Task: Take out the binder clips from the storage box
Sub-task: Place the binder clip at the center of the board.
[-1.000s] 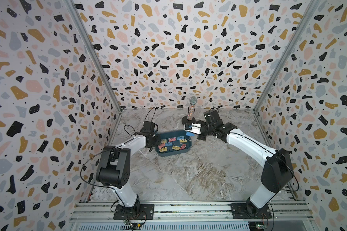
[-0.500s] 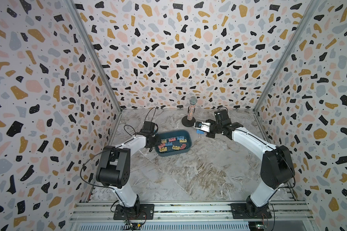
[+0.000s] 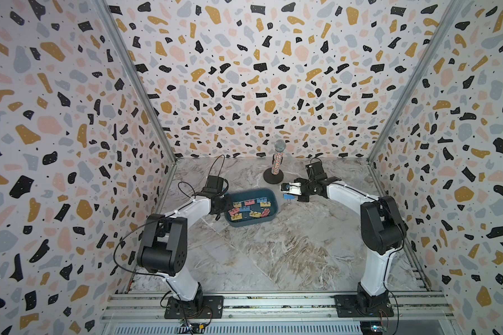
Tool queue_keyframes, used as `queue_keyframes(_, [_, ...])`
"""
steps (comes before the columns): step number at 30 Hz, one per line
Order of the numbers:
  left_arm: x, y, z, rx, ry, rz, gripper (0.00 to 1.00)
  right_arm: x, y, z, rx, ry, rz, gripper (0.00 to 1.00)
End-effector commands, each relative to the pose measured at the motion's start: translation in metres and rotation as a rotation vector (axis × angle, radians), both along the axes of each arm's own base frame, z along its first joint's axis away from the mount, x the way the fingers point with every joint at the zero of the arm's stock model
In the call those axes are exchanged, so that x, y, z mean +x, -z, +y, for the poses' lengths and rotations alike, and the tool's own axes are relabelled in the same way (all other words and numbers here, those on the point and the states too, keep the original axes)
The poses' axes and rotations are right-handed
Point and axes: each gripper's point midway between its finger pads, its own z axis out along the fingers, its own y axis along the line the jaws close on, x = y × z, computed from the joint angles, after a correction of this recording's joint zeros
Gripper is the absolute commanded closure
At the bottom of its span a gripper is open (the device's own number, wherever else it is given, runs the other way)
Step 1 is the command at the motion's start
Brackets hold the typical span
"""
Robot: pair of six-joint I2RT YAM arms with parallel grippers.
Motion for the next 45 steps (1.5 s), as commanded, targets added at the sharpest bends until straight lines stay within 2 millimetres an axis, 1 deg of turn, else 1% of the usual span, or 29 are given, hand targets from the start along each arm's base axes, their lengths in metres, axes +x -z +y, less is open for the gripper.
queue_keyframes(1, [-0.004, -0.004, 0.002, -0.001, -0.004, -0.005, 0.67, 0.014, -0.019, 0.006, 0.033, -0.041, -0.065, 1.00])
queue_keyframes(4, [-0.005, 0.000, 0.003, 0.000, -0.010, 0.005, 0.67, 0.019, -0.014, 0.007, 0.038, -0.045, -0.064, 1.00])
queue_keyframes(10, [-0.005, -0.001, 0.004, 0.003, -0.013, 0.003, 0.67, 0.025, -0.003, 0.008, 0.038, -0.051, -0.062, 1.00])
queue_keyframes(20, [-0.008, 0.002, 0.003, -0.004, -0.013, 0.013, 0.67, 0.025, 0.011, 0.007, 0.019, -0.065, -0.051, 1.00])
queue_keyframes(37, [-0.008, 0.000, 0.003, -0.004, -0.009, 0.011, 0.67, 0.022, 0.018, 0.004, -0.002, -0.070, -0.058, 1.00])
queue_keyframes(40, [-0.008, 0.000, 0.003, -0.004, -0.010, 0.011, 0.67, 0.021, 0.022, 0.003, -0.006, -0.069, -0.054, 1.00])
queue_keyframes(45, [-0.009, 0.001, 0.003, -0.004, -0.010, 0.012, 0.67, 0.020, 0.027, 0.002, -0.013, -0.066, -0.049, 0.96])
